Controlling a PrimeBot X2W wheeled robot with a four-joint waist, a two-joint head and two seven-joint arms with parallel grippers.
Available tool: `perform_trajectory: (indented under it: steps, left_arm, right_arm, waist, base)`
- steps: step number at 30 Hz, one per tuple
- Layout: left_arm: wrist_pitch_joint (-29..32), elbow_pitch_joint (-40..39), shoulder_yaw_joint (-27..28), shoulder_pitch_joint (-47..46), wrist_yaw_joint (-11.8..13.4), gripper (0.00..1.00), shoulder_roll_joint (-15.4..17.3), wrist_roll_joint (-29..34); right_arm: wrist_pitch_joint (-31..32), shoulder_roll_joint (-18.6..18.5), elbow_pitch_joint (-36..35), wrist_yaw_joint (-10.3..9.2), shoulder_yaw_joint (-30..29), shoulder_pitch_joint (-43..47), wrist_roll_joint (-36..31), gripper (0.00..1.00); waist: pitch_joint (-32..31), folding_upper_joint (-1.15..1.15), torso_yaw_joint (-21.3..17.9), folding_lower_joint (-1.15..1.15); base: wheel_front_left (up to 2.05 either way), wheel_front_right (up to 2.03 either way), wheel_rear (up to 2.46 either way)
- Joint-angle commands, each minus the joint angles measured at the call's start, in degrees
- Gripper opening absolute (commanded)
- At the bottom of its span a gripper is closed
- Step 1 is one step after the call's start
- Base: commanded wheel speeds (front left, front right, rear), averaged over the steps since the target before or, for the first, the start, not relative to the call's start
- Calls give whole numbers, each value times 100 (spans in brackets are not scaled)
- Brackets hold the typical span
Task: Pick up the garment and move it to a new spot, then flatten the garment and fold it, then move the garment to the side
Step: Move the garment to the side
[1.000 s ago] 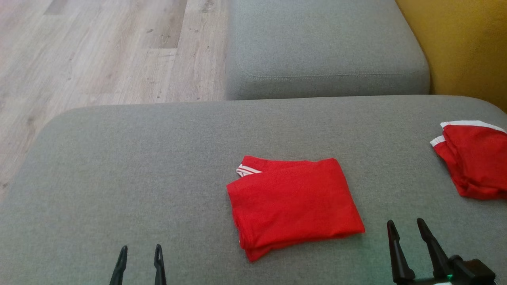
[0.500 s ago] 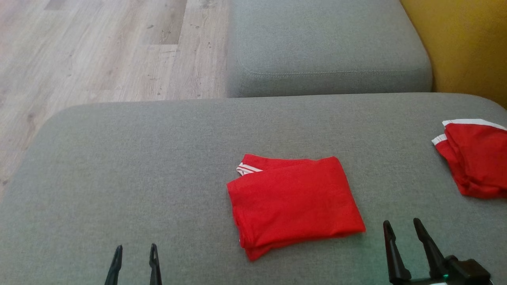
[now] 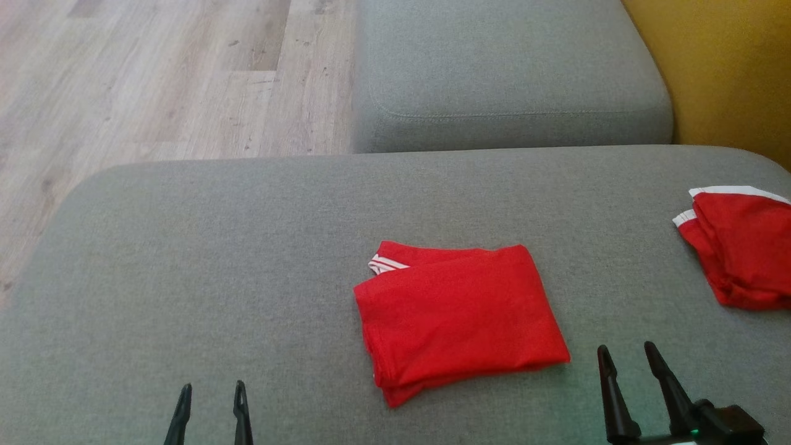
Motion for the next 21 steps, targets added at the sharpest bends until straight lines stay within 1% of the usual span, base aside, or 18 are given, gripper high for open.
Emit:
perform_trajectory:
  steps: [1, 14, 18, 21]
  left_arm:
    - [-37, -151, 154, -318, -36, 100, -70, 19]
    - [-37, -243, 69, -406, -19, 100, -74, 153]
    - [-37, -274, 21, -430, -1, 100, -75, 197]
    - [-37, -314, -22, -480, 31, 100, -75, 263]
  right_arm:
    - [-68, -42, -162, -4, 114, -217, -62, 100]
    - [-68, -127, -85, -4, 263, -447, -202, 100]
    - [-68, -204, 69, -4, 342, -676, -175, 100]
    - [-68, -333, 371, -4, 536, -953, -22, 100]
  waist:
    - [7, 0, 16, 0]
    - [216, 0, 99, 0]
    - [306, 0, 108, 0]
    - [402, 0, 105, 0]
  base:
    - [0, 0, 0]
    - [0, 0, 0]
    - [0, 0, 0]
    - [0, 0, 0]
